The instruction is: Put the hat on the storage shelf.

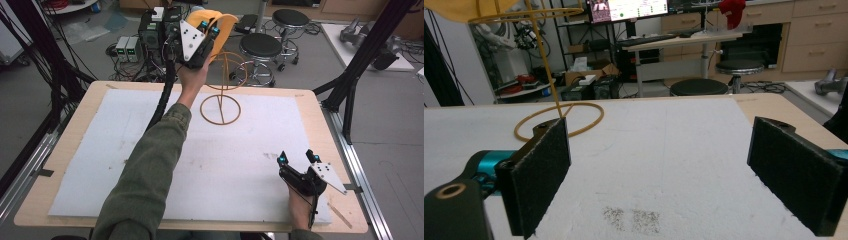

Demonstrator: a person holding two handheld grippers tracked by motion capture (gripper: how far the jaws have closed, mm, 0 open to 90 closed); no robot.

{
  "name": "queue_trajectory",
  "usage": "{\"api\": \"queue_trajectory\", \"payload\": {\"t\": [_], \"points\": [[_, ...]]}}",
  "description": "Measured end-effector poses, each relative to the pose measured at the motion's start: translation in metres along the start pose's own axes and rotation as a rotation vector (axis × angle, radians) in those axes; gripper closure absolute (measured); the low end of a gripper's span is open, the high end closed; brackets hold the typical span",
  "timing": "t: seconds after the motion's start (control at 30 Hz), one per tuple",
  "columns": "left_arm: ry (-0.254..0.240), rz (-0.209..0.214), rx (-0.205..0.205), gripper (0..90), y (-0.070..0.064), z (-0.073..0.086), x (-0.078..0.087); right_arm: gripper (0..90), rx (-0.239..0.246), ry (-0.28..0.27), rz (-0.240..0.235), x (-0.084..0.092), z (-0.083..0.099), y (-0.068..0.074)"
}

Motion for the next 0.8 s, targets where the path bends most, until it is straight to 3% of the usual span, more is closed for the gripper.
{"api": "queue_trajectory", "payload": {"t": [0.17, 0.33, 0.47, 0.63, 0.67, 0.8], "points": [[0.012, 0.1, 0.052, 86.3, -0.033, 0.013, -0.003, 9.1, 0.0, 0.005, 0.002, 0.0, 0.001, -0.001], [0.047, 0.217, 0.068, 86.2, -0.071, 0.032, -0.002, 9.1, 0.0, 0.003, 0.009, 0.0, 0.001, -0.002], [0.087, 0.279, 0.032, 86.1, -0.095, 0.05, 0.0, 9.1, 0.018, -0.002, 0.004, -0.001, 0.0, 0.0], [0.157, 0.325, -0.011, 86.1, -0.107, 0.076, 0.001, 9.1, 0.022, -0.002, -0.006, -0.002, 0.0, 0.001], [0.157, 0.325, -0.011, 86.1, -0.107, 0.076, 0.001, 9.1, 0.015, -0.002, -0.008, -0.002, 0.0, 0.001], [0.235, 0.369, -0.03, 86.1, -0.107, 0.095, 0.002, 9.1, 0.018, -0.003, -0.003, -0.001, 0.0, -0.001]]}}
Point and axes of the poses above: each handheld gripper's, and its own axes: x roughly backward along the jaws, z roughly out of its underside, y roughly to its left, the point moved 10 cm from there along -x, roughly forward along the jaws, and after that the axes turned 8 degrees about -y, right-handed, at the moved point
